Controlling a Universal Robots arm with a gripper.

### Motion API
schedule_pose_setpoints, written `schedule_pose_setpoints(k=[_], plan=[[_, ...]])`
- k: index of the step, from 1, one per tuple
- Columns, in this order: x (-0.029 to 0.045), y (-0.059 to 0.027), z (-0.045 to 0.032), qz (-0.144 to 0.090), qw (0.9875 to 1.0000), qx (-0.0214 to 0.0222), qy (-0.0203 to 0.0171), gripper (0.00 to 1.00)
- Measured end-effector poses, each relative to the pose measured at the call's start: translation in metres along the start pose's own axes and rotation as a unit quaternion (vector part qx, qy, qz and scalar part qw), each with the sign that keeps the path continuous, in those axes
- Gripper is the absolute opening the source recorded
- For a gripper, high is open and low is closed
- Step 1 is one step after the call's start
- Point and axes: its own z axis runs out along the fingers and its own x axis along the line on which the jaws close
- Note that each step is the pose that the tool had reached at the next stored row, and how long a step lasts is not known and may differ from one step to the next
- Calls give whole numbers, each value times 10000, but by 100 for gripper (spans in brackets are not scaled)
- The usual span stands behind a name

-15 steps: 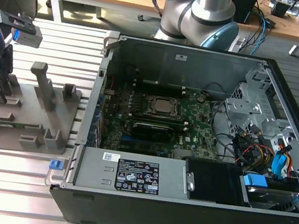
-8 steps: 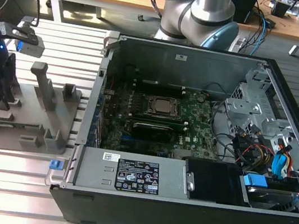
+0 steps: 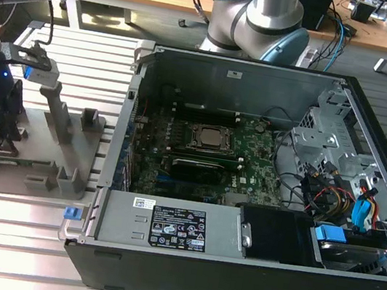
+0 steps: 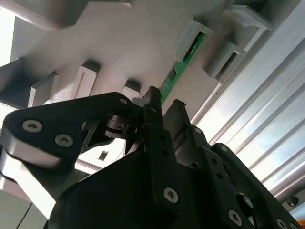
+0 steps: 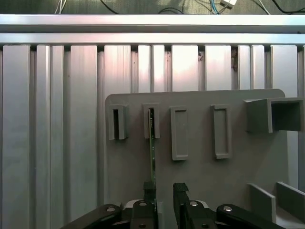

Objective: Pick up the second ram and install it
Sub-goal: 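Pick up the second ram and move it above second insertion slot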

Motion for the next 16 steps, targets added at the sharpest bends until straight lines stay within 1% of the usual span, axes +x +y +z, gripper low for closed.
schedule_pose_setpoints(k=[2, 4, 6, 8, 10, 12, 13, 14, 16], plan=[[32, 0, 53, 0, 10000, 1, 0, 30], [50, 0, 88, 0, 10000, 0, 0, 30], [85, -1, 152, 0, 10000, 1, 0, 30], [91, -1, 188, 1, 10000, 0, 0, 30], [93, -3, 242, 0, 10000, 0, 0, 30], [93, -3, 303, 0, 10000, 0, -8, 30], [93, -4, 354, 0, 10000, 0, -9, 30], [93, -4, 383, -1, 10000, 1, -9, 30], [92, -3, 390, 1, 10000, -1, -22, 30]])
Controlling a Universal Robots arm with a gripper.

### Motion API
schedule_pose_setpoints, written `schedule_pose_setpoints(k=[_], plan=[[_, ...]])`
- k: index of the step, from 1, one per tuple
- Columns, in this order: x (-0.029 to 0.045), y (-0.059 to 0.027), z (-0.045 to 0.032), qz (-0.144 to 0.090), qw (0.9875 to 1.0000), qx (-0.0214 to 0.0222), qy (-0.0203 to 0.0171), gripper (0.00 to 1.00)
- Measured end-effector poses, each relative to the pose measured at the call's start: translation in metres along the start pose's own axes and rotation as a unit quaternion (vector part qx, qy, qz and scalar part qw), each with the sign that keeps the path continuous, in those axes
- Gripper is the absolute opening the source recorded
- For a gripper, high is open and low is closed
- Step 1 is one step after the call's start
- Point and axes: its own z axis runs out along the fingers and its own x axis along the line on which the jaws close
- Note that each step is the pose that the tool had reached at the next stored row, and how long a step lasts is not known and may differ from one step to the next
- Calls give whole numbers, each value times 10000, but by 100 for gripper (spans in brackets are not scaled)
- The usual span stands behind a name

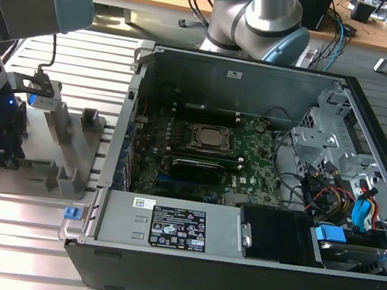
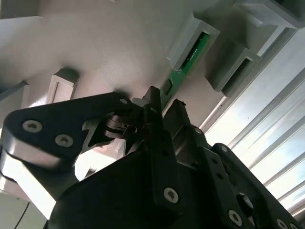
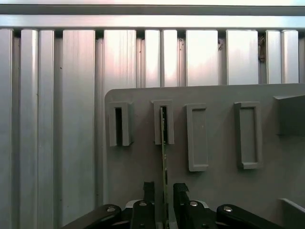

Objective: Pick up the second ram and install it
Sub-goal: 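Pick up the second ram and move it above second insertion slot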

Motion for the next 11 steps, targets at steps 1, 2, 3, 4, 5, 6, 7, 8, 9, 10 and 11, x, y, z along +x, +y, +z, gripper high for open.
schedule_pose_setpoints(k=[1, 2, 3, 4, 5, 6, 7, 8, 9, 10, 11], plan=[[1, -1, 1, -1, 10000, 1, -3, 30], [1, -1, 1, -1, 10000, 1, -3, 30], [1, -1, 1, -1, 10000, 1, -4, 29], [1, -1, 1, -1, 10000, 1, -5, 22], [1, -1, 1, -1, 10000, 1, -7, 14], [1, -1, 1, -1, 10000, 0, -8, 14], [1, -1, 1, -1, 10000, 0, -9, 14], [1, -1, 1, -1, 10000, 1, -9, 14], [1, -1, 1, -1, 10000, 1, -11, 14], [1, -1, 1, -1, 10000, 1, -13, 14], [1, -1, 1, -1, 10000, 0, -14, 14]])
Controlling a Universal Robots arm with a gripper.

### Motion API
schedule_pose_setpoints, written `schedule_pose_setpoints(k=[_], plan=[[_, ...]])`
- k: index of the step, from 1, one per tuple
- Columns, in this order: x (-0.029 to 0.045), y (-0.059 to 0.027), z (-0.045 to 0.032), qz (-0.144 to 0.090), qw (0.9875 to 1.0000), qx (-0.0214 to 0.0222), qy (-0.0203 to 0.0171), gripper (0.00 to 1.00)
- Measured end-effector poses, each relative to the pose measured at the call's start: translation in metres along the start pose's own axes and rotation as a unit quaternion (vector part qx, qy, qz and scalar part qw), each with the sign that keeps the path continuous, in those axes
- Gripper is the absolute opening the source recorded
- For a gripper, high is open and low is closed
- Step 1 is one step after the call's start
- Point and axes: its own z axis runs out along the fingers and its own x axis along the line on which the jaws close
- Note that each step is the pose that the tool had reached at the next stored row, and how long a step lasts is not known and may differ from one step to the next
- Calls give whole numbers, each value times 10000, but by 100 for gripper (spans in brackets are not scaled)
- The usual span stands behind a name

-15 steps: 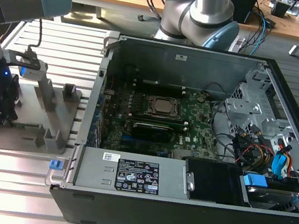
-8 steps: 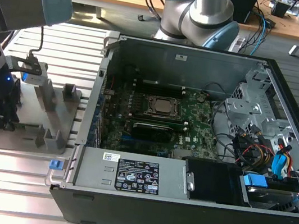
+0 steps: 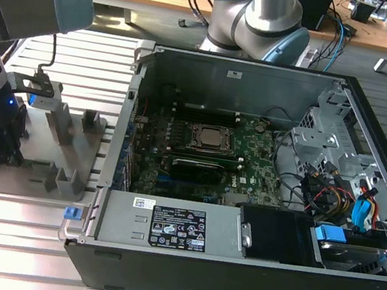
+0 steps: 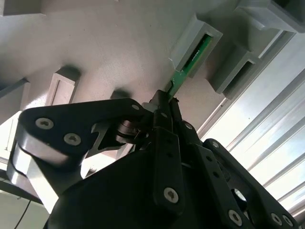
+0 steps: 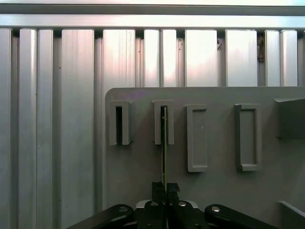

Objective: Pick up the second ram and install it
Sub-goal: 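Pick up the second ram and move it above second insertion slot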

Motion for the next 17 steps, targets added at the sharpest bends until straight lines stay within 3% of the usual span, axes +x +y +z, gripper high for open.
schedule_pose_setpoints(k=[9, 12, 17], plan=[[0, 1, -18, 0, 10000, 0, -5, 14], [0, 3, -115, 0, 10000, 0, -5, 14], [-1, 5, -208, 0, 10000, 0, -5, 14]])
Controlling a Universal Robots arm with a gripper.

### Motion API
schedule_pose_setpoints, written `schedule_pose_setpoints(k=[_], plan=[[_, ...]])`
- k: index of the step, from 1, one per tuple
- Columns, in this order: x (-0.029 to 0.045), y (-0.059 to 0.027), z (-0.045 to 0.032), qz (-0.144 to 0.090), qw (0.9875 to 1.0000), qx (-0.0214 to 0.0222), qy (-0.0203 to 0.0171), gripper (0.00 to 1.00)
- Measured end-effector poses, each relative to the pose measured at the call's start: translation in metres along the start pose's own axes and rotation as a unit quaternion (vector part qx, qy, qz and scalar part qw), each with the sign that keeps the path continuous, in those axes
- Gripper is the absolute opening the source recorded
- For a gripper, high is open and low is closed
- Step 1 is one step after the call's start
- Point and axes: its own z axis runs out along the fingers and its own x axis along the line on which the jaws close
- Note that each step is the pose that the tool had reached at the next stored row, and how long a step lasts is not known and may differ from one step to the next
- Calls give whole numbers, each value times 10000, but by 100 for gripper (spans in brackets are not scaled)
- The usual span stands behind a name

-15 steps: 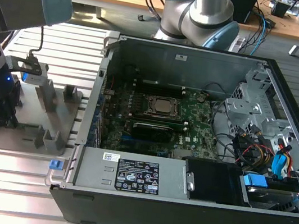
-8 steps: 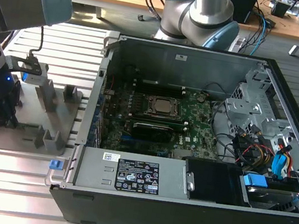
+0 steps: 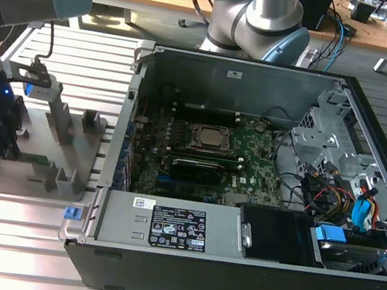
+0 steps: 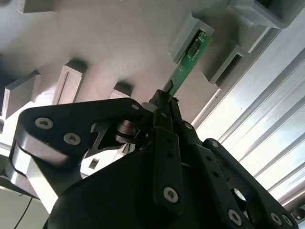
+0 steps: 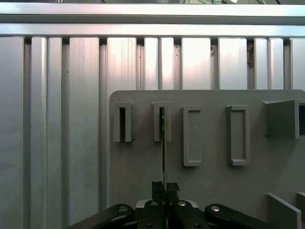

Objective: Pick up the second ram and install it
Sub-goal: 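Pick up the second ram and move it above second insertion slot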

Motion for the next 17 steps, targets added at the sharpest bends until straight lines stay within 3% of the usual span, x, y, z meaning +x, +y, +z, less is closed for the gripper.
schedule_pose_setpoints(k=[10, 17], plan=[[-1, 5, -233, 0, 10000, 1, 0, 14], [-2, 10, -497, 0, 10000, 1, 0, 14]])
